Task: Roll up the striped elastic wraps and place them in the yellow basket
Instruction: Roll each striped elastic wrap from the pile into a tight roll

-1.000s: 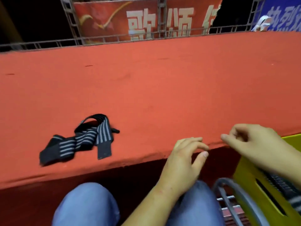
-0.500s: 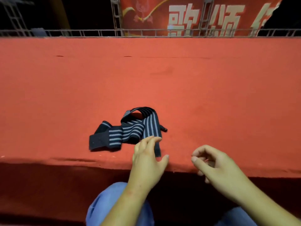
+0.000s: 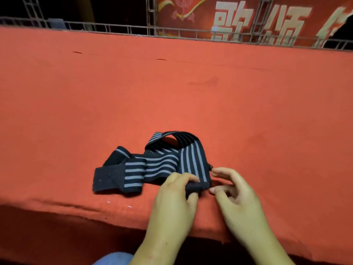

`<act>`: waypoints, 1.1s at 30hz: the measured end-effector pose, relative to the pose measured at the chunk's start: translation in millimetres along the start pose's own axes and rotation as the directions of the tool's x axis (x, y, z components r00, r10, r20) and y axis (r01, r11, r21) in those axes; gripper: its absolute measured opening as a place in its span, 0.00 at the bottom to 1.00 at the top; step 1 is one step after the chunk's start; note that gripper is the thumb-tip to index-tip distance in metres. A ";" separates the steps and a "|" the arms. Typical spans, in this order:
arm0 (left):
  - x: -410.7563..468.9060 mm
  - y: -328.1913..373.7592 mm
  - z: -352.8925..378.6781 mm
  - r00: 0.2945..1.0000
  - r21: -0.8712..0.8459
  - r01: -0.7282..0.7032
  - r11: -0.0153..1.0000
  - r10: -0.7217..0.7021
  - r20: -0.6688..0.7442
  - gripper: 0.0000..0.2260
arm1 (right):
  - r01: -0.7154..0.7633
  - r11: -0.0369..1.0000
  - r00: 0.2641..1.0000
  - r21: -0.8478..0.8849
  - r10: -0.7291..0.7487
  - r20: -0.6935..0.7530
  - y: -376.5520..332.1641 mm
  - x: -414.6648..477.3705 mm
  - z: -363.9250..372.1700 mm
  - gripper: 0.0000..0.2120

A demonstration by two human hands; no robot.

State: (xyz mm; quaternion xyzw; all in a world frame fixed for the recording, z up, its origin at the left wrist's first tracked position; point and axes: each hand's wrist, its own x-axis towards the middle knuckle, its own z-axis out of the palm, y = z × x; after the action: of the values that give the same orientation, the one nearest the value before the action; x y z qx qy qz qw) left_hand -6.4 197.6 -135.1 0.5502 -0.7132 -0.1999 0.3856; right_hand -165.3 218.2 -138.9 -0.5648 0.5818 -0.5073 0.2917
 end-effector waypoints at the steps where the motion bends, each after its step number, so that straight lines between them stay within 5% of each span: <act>1: 0.6 -0.9 2.0 0.999 -0.029 -0.016 0.999 0.015 -0.033 0.14 | -0.002 0.999 1.000 0.035 0.002 0.009 5.8 0.8 -2.2 0.29; 7: -11.3 28.8 1.9 0.987 -0.248 -0.159 0.955 0.163 -0.007 0.10 | 0.046 0.994 0.993 0.101 -0.056 0.106 12.3 -1.7 -18.8 0.39; 14: -11.5 39.0 -7.3 0.997 -0.424 0.003 0.906 -0.032 -0.063 0.08 | 0.143 0.989 0.971 -0.027 -0.135 0.195 -0.5 -5.3 -46.7 0.11; 20: -4.3 24.1 -16.9 0.976 -0.308 0.035 0.951 -0.098 -0.194 0.09 | 0.200 0.977 0.978 -0.071 -0.195 0.078 -11.5 -10.2 -49.6 0.04; 23: 4.0 -1.3 -35.3 0.897 -0.111 0.076 0.991 -0.117 -0.427 0.10 | 0.162 0.984 0.987 -0.070 -0.163 -0.009 -8.7 -8.9 -52.1 0.05; 25: 8.0 -17.5 -47.5 0.831 -0.051 0.224 0.973 -0.218 -0.511 0.16 | 0.130 0.990 0.991 -0.064 -0.132 -0.032 -5.1 -8.0 -54.8 0.02; 29: 12.0 -42.6 -56.9 0.780 -0.035 0.501 0.865 -0.469 -0.414 0.32 | 0.054 0.997 0.998 -0.057 -0.056 -0.038 3.6 -6.6 -58.3 0.06; 33: 12.8 -43.2 -56.6 0.767 -0.030 0.554 0.832 -0.524 -0.369 0.38 | 0.014 0.998 0.999 0.055 -0.011 -0.047 1.9 -5.3 -59.7 0.06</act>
State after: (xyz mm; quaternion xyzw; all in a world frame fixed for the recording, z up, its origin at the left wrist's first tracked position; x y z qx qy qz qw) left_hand 63.1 179.8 -126.3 0.7738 -0.4488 -0.1683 0.4141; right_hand -219.4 238.6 -123.1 -0.5483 0.5707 -0.5380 0.2902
